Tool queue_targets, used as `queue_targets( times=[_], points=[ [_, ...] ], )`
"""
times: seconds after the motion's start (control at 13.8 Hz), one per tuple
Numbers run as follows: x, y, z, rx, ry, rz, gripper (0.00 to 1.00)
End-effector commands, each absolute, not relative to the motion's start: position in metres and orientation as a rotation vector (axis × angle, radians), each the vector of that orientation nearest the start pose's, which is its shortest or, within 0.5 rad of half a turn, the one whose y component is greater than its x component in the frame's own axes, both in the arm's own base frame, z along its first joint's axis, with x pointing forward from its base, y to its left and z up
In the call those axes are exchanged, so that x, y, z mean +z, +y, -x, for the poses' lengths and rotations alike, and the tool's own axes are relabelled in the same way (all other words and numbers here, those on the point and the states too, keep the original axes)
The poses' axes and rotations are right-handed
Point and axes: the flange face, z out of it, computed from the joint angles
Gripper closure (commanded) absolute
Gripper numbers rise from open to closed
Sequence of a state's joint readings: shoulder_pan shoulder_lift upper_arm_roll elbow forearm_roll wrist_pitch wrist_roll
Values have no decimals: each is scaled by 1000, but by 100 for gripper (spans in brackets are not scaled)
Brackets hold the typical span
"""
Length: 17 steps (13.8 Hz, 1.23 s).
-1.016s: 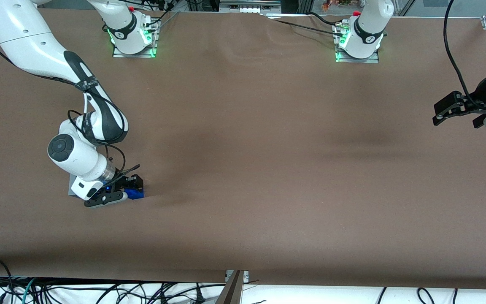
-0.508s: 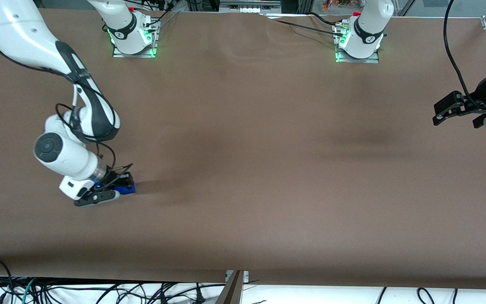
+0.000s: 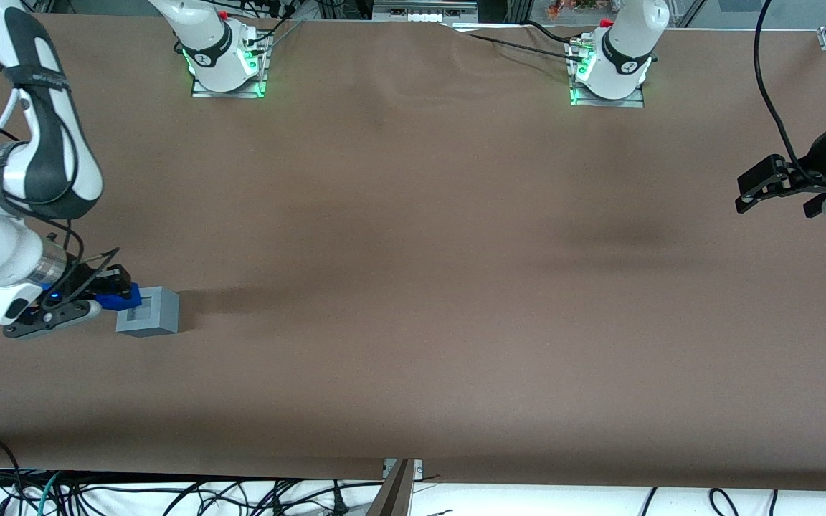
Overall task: Insert blue part into gray base with right arm
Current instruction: 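Carry the blue block over the gray frame's opening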
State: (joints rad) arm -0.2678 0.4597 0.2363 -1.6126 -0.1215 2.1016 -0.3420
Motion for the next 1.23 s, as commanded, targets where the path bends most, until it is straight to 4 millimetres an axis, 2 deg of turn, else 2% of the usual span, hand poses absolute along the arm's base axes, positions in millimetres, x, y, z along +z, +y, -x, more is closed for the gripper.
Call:
queue_targets(
  times=[0.0,0.29,0.58,1.16],
  points=[
    [357,-54,-684,-112,-522,3068,76],
    [338,-58,-689,-133,-402,3070,76],
    [331,-57,-687,-112,-280,3079,76],
    [313,-64,-682,-113,-283,3095,76]
  ],
)
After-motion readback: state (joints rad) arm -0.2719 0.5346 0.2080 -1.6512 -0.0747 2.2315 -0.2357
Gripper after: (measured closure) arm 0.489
